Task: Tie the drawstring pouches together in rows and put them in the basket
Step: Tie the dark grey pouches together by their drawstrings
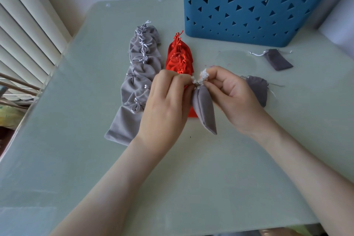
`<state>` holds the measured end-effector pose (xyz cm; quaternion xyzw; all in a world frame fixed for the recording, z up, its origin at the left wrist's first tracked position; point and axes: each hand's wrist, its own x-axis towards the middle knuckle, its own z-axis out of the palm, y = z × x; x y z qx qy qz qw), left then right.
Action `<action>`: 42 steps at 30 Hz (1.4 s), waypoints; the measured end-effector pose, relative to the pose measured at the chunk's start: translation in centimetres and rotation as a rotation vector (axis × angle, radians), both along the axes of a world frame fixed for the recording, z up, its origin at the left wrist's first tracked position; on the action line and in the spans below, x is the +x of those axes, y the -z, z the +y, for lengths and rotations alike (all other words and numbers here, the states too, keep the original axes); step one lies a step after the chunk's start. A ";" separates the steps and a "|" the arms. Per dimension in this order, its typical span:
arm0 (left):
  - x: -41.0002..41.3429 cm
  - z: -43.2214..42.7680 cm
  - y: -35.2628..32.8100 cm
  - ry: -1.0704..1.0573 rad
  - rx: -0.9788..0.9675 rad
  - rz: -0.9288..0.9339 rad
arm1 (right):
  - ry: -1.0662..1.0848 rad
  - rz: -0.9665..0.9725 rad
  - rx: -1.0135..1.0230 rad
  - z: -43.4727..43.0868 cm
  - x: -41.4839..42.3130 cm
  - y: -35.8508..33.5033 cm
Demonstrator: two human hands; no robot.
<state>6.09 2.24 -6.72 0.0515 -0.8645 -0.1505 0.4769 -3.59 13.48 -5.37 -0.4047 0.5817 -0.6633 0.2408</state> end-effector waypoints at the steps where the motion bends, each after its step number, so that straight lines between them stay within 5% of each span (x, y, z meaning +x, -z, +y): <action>1: 0.0 0.0 0.0 -0.009 -0.003 -0.008 | 0.009 0.010 0.009 0.0 0.0 0.0; 14: -0.4 0.3 0.4 -0.050 -0.043 -0.057 | 0.250 0.441 0.133 0.2 -0.4 0.5; 23: -0.1 0.1 -0.7 0.210 0.526 -0.189 | 0.194 0.488 0.053 0.6 -0.7 0.7; 42: 0.0 0.4 -0.7 0.029 0.105 -0.059 | 0.246 0.767 0.059 0.9 -1.6 0.7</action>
